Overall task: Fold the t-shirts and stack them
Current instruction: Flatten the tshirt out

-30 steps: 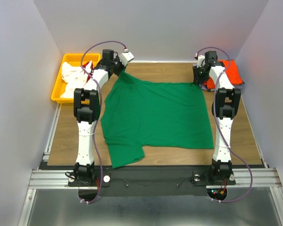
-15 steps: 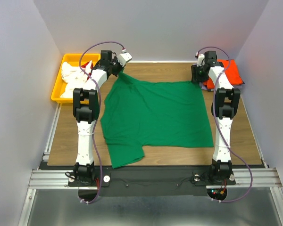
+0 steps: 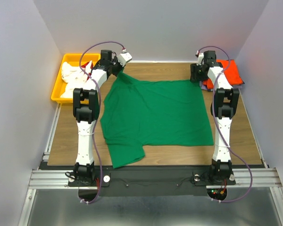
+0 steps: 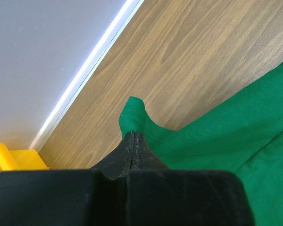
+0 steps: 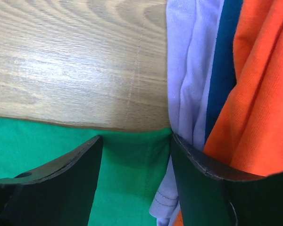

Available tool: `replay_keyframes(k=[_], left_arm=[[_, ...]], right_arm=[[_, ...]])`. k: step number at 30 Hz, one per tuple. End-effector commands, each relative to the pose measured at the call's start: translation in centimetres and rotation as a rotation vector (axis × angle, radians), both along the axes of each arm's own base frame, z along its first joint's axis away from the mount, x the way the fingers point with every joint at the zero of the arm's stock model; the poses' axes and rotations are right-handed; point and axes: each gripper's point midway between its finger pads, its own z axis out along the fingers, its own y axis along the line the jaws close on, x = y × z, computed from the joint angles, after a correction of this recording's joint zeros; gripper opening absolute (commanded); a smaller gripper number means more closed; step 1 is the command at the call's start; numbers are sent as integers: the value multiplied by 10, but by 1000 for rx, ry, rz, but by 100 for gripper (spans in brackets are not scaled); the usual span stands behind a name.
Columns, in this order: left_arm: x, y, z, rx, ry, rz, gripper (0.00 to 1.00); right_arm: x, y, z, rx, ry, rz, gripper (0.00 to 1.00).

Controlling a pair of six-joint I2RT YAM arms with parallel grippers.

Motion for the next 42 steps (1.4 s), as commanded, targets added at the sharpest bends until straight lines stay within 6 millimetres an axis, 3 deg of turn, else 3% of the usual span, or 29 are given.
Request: replay_keyframes(k=[1,14,26,36,42], left_arm=[[11,6,31,-2,-74,-2,0],[9,9,26,2,-61,0,0],[10,24,24,22,-56,21,0],[10,19,24,-7,-47,15,0],[9,19,26,-18,-40,21,0]], right_arm=[[25,1,37,7,-128,-18,65],[36,11,67,61,-213,-3,60],[38,5,36,30,-180,-24,57],[37,11,17,63,-150,-7,52],[34,16,3,76,-124,7,41]])
